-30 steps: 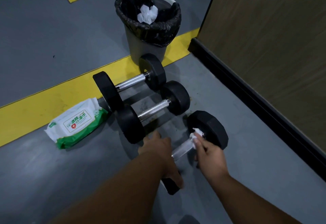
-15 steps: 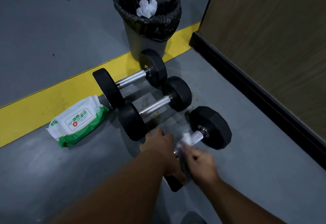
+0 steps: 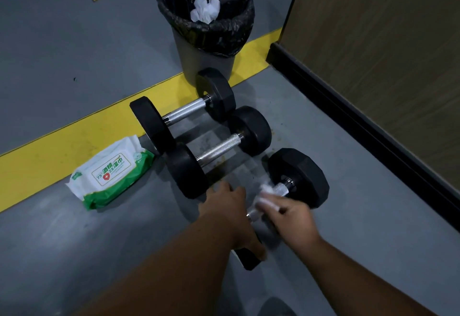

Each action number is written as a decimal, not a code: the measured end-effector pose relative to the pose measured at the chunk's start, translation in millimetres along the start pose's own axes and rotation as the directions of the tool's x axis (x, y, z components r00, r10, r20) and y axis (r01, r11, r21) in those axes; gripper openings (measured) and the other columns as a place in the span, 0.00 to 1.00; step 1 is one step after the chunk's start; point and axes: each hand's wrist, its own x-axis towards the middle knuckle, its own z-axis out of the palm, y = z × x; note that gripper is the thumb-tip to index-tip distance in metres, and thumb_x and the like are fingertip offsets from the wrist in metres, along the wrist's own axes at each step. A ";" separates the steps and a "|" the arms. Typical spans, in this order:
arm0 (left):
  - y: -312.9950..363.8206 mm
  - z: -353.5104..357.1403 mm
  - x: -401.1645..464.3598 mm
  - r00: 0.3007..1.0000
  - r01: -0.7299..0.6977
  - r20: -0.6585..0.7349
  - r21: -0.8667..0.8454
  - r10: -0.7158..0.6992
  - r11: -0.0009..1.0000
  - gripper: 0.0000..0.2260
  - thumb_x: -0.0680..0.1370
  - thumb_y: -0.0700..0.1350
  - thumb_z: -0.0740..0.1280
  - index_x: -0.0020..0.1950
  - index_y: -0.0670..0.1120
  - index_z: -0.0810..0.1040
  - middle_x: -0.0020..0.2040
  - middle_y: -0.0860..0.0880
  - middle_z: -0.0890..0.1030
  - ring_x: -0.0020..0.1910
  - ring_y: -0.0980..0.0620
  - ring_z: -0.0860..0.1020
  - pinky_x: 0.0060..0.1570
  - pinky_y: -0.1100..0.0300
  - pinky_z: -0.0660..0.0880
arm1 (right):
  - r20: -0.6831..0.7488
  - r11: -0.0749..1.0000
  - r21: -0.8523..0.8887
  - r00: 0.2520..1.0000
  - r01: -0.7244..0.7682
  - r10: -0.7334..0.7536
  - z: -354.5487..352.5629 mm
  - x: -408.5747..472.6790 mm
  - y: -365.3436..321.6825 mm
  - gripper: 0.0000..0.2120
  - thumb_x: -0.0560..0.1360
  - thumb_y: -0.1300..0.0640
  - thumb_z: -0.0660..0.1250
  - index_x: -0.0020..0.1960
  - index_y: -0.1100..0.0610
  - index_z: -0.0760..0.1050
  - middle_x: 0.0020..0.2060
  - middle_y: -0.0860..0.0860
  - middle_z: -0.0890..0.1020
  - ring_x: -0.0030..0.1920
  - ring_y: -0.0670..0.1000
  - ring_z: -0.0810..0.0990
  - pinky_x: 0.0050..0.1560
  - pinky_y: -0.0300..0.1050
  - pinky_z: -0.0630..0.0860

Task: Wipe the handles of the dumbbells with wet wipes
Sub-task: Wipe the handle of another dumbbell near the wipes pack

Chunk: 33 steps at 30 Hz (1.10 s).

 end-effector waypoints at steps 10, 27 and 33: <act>-2.8 3.4 0.0 0.999 -0.028 -0.030 -0.015 0.028 0.999 0.50 0.51 0.70 0.79 0.70 0.58 0.67 0.67 0.50 0.65 0.67 0.44 0.65 0.65 0.41 0.72 | 0.167 0.991 -0.131 0.986 0.013 0.009 10.6 -9.2 -2.0 0.07 0.77 0.51 0.72 0.52 0.39 0.85 0.41 0.36 0.85 0.47 0.33 0.83 0.54 0.34 0.78; -5.0 8.4 -0.1 0.997 -0.033 -0.075 -0.034 0.030 0.999 0.56 0.50 0.70 0.80 0.73 0.58 0.62 0.70 0.51 0.64 0.69 0.44 0.64 0.65 0.40 0.72 | -0.129 0.981 0.190 0.990 -0.025 0.050 13.3 -1.8 -1.1 0.07 0.78 0.52 0.71 0.53 0.41 0.84 0.45 0.40 0.87 0.44 0.38 0.83 0.49 0.34 0.78; -4.7 9.5 1.0 0.995 -0.035 -0.090 -0.044 0.031 0.998 0.55 0.50 0.70 0.80 0.73 0.58 0.63 0.69 0.52 0.64 0.68 0.45 0.64 0.65 0.41 0.72 | 0.073 0.991 -0.117 0.996 0.063 -0.055 5.2 -2.7 -0.6 0.14 0.78 0.50 0.71 0.49 0.28 0.81 0.42 0.28 0.82 0.52 0.30 0.80 0.56 0.27 0.72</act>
